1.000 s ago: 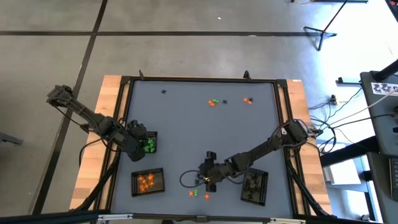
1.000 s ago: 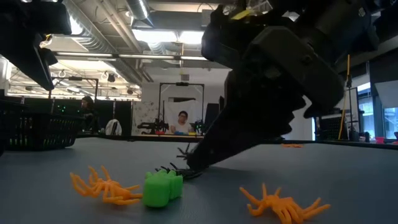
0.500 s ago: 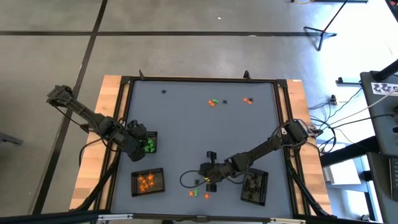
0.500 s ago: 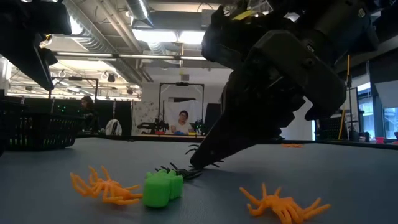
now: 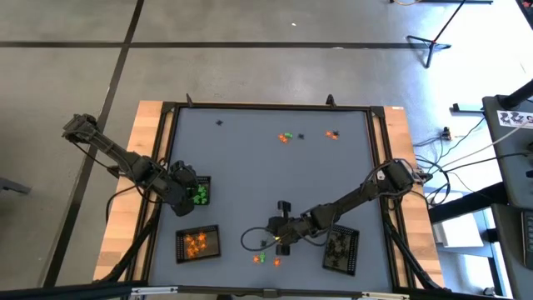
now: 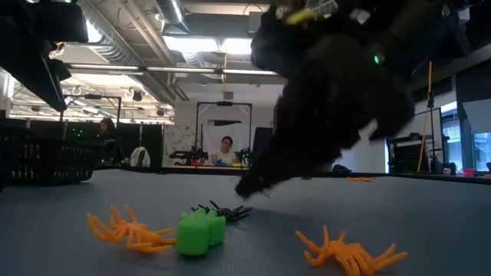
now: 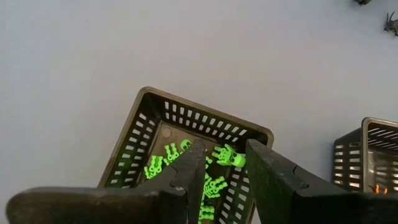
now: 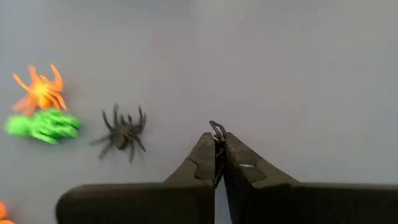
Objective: Sort Halloween decoration
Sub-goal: Put the black spider toy into the bottom right black bin
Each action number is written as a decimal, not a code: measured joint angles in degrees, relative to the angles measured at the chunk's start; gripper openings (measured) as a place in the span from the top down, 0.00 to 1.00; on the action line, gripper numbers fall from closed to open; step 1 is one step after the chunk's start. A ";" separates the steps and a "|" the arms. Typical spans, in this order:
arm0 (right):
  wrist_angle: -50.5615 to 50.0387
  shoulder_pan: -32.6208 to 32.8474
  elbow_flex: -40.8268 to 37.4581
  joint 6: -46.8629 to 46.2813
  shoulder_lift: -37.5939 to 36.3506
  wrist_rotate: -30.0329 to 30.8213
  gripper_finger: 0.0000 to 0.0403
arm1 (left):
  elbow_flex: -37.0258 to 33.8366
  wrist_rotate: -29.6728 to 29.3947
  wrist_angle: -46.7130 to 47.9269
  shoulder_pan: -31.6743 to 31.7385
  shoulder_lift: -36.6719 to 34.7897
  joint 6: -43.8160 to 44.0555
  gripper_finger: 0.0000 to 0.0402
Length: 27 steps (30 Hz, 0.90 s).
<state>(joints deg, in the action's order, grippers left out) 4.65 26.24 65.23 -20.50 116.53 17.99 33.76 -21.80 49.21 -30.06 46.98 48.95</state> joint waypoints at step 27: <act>-44.86 15.01 0.02 -29.55 -29.28 -6.66 0.98 | 0.00 0.02 0.00 0.00 0.00 0.00 0.73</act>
<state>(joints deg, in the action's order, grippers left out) -40.21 41.25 65.25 -50.04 87.26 11.33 33.76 -21.78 49.21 -30.07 46.98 48.95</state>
